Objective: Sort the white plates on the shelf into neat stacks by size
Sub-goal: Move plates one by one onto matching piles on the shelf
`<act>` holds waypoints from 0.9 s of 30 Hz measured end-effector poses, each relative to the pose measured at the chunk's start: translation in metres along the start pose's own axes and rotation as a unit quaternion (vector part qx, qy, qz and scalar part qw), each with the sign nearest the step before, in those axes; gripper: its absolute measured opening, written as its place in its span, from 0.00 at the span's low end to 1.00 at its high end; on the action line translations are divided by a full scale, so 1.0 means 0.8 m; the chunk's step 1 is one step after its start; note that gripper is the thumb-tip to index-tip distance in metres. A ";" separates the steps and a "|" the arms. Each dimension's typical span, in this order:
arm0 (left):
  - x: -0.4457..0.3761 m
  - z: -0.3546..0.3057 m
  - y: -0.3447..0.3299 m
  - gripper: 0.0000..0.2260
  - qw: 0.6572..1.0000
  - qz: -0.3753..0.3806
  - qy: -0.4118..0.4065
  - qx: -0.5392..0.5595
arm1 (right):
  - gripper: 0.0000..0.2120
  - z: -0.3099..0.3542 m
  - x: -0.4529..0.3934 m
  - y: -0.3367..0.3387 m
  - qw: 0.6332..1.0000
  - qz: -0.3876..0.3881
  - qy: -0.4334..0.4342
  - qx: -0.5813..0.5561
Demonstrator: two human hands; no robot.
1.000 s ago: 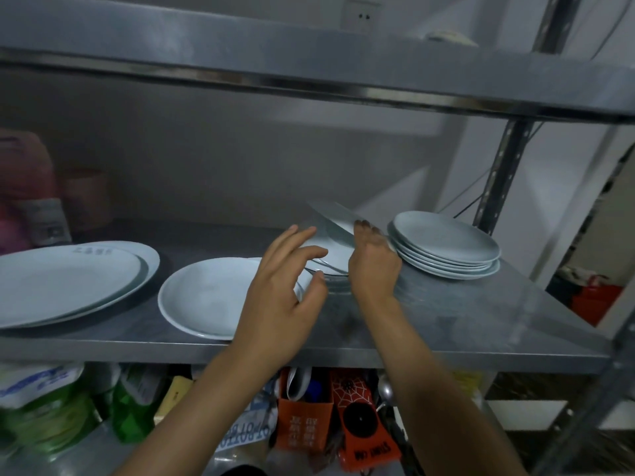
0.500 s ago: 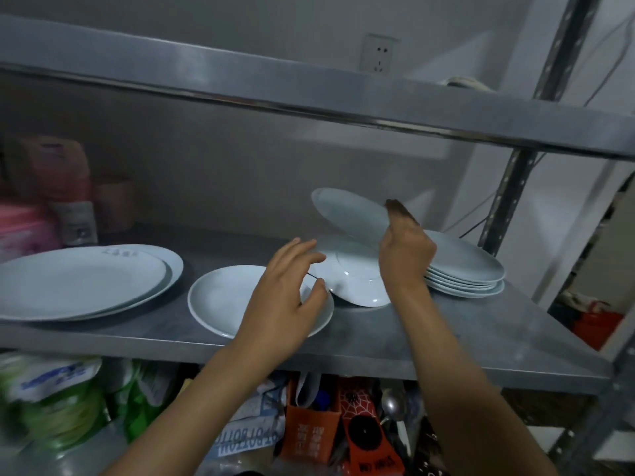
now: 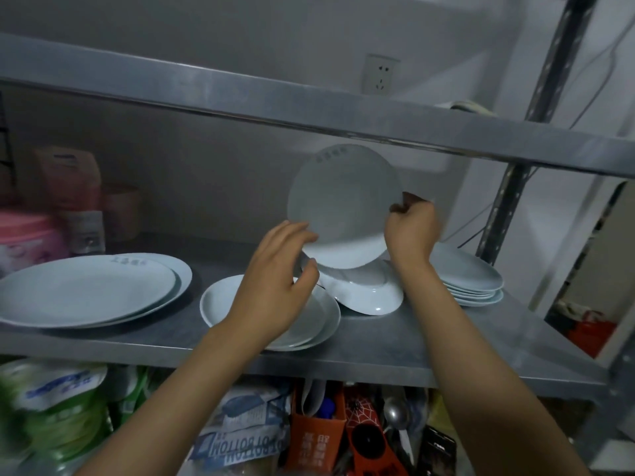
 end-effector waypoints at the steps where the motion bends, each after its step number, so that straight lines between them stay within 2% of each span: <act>1: 0.002 0.000 0.003 0.15 1.000 -0.003 0.004 0.003 | 0.08 -0.006 0.000 -0.006 0.998 0.026 -0.049 -0.036; 3: 0.006 -0.001 0.010 0.15 1.000 -0.006 0.000 -0.001 | 0.07 -0.020 0.005 -0.022 0.977 0.082 -0.149 -0.128; 4: 0.008 -0.001 0.013 0.16 1.000 -0.007 -0.008 -0.013 | 0.08 -0.027 0.011 -0.037 0.952 0.123 -0.209 -0.188; 6: 0.013 0.003 0.022 0.19 0.999 0.003 -0.008 -0.043 | 0.10 -0.034 0.036 -0.069 0.874 0.221 -0.312 -0.301; 8: 0.018 0.011 0.031 0.21 0.997 0.018 0.011 -0.075 | 0.17 -0.034 0.058 -0.095 0.828 0.281 -0.358 -0.328; 11: 0.024 0.025 0.052 0.22 0.993 0.016 0.019 -0.118 | 0.14 -0.024 0.090 -0.125 0.795 0.338 -0.392 -0.317; 13: 0.027 0.034 0.065 0.20 0.989 0.010 0.013 -0.145 | 0.12 -0.015 0.110 -0.141 0.781 0.365 -0.400 -0.311; 16: 0.033 0.045 0.086 0.18 0.981 0.006 0.013 -0.191 | 0.06 0.004 0.139 -0.160 0.780 0.392 -0.392 -0.290; 23: 0.050 0.060 0.125 0.08 0.956 -0.020 0.015 -0.292 | 0.09 0.051 0.205 -0.189 0.746 0.446 -0.391 -0.303; 25: 0.058 0.063 0.136 0.05 0.950 -0.038 0.035 -0.309 | 0.13 0.059 0.220 -0.196 0.745 0.452 -0.386 -0.302; 27: 0.066 0.066 0.145 0.06 0.947 -0.055 0.036 -0.313 | 0.15 0.068 0.230 -0.200 0.749 0.457 -0.371 -0.304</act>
Point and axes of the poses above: each hand's wrist, its own x-axis away from the middle knuckle, its own y-axis out of the back of the hand, z = x × y, the point moved 8 cm from there along -x, towards the middle knuckle, and after that the axes turned 13 degrees about -y, right-handed, at the moved point
